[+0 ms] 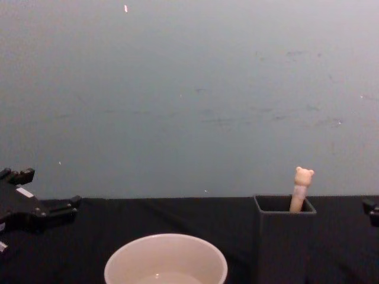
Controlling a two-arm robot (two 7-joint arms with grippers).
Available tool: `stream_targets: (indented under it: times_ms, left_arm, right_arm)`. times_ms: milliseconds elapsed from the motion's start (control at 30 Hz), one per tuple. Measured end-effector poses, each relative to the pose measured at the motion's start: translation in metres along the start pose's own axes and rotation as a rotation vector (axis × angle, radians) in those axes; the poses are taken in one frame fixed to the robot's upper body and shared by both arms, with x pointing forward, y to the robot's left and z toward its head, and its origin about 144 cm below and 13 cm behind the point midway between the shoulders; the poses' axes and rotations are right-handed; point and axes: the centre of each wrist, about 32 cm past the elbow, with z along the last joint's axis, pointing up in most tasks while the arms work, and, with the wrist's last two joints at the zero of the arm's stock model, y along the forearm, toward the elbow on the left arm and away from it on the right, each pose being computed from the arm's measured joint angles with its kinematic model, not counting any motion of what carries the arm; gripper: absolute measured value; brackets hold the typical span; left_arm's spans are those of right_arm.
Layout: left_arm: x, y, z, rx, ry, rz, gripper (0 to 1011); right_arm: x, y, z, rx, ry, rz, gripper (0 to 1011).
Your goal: Pick up the stirring spoon with one hand, stir inside the cup, then place it back in its original position.
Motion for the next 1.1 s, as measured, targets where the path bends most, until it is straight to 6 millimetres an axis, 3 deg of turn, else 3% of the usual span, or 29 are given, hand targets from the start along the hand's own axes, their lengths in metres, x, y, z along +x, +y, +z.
stream_targets:
  times_ms: [1100]
  left_arm:
    - [0.0,0.0,0.0,0.0,0.0,0.0,1001]
  right_arm:
    - [0.0,0.0,0.0,0.0,0.0,0.0,1002]
